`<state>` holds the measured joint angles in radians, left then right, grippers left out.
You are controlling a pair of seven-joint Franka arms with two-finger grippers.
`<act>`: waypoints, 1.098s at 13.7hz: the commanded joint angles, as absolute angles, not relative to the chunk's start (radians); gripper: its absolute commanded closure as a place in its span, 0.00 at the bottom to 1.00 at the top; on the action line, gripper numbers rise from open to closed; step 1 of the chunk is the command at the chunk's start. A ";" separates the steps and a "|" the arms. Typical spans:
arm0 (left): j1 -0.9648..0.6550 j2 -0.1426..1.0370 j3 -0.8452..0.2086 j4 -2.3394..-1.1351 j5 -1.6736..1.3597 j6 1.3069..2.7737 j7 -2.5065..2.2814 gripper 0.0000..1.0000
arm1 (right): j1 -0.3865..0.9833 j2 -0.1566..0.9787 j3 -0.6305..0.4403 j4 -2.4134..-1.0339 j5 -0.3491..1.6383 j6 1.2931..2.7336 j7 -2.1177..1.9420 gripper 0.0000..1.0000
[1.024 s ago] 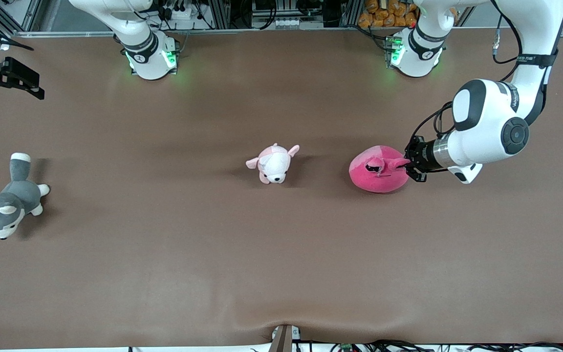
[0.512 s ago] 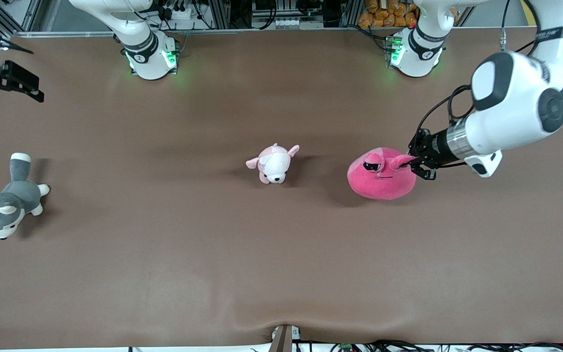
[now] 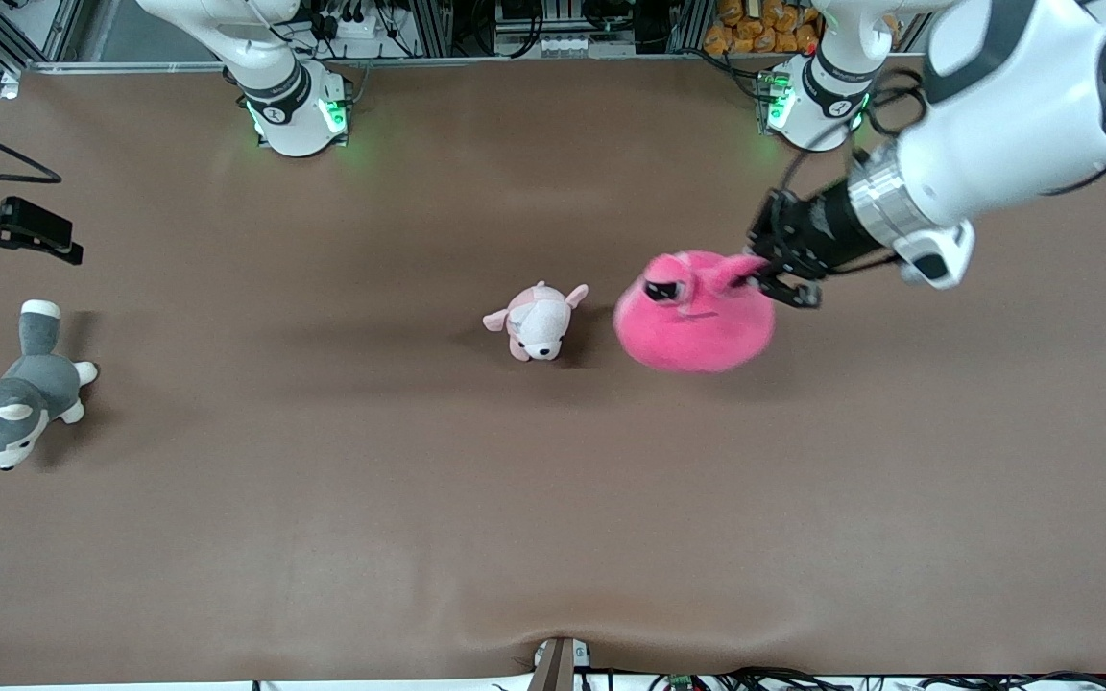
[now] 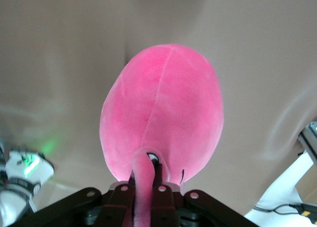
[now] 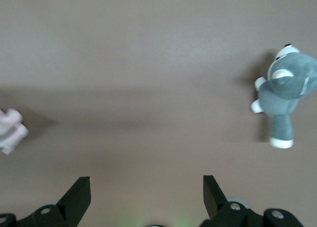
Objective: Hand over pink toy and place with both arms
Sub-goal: 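Lift the pink plush with the left gripper toward the white pig, then reach the right gripper to the pink plush and grasp it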
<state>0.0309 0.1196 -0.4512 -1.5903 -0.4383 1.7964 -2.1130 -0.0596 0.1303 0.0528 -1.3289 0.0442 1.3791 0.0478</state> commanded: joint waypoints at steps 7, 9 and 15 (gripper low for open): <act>-0.175 0.253 -0.474 -1.430 -0.463 1.907 -2.382 1.00 | 0.188 0.187 0.060 -1.273 0.336 1.475 1.217 0.00; -0.221 0.262 -0.472 -1.427 -0.459 1.930 -2.433 1.00 | 0.274 0.213 0.060 -1.273 0.342 1.557 1.459 0.00; -0.287 0.304 -0.472 -1.428 -0.462 1.974 -2.456 1.00 | 0.463 0.279 0.058 -1.276 0.328 1.624 1.828 0.00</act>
<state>-0.2631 0.2705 -0.4723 -1.4636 -0.4484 1.9629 -2.4359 0.4191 0.2431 0.0714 -1.3037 0.3206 1.5999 1.7336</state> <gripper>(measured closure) 0.894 0.000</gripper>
